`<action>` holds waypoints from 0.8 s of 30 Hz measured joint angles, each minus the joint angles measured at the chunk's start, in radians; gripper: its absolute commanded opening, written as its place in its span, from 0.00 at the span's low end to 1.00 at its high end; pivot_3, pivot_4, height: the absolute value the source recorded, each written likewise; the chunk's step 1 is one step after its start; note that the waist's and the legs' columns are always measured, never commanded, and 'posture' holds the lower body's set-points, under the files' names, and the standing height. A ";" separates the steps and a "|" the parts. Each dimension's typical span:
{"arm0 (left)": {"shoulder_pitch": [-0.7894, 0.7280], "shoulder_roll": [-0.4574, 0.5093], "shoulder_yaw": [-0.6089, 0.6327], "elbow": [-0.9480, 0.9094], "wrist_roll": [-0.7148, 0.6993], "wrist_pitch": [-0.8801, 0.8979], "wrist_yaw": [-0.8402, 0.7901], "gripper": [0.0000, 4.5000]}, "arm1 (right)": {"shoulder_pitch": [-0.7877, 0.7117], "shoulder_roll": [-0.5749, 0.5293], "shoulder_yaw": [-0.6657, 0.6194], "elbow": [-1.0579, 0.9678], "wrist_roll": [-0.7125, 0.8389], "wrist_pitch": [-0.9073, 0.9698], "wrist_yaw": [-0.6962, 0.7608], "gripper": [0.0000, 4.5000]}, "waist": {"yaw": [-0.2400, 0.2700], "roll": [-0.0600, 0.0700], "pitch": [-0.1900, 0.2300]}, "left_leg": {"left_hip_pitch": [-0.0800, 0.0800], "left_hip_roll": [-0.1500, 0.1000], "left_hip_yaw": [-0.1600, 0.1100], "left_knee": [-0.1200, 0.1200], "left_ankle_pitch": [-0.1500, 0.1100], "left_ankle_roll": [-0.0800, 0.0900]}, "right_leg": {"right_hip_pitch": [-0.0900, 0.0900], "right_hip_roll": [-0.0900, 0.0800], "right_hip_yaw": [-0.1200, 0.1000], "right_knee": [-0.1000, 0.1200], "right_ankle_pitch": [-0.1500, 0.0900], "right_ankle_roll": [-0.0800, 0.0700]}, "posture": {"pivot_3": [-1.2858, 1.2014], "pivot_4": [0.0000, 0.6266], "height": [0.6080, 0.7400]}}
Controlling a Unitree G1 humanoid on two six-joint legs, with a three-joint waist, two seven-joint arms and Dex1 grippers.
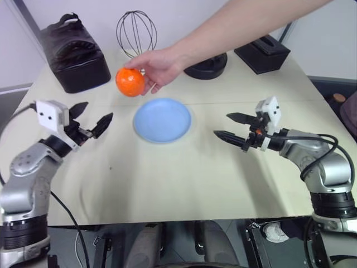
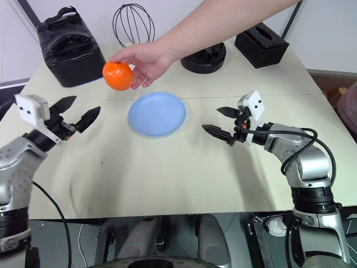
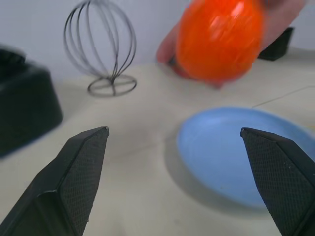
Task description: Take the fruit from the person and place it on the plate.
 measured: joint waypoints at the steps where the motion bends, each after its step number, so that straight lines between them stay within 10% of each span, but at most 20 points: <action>1: -0.011 0.011 0.008 -0.007 -0.015 0.012 -0.002 1.00 | -0.008 0.002 0.002 0.001 -0.005 -0.003 -0.004 0.99 | 0.000 0.000 0.000 | 0.000 0.000 0.000 0.000 0.000 0.000 | 0.000 0.000 0.000 0.000 0.000 0.000 | 0.52 0.24 1.00; 24: -0.306 -0.066 -0.158 0.201 0.014 -0.015 -0.072 1.00 | 0.006 0.080 0.001 0.020 -0.035 -0.050 -0.107 0.99 | -0.001 0.000 0.000 | 0.000 0.000 0.000 0.000 0.000 0.000 | 0.000 0.001 0.000 0.000 0.002 0.004 | 0.52 0.24 1.00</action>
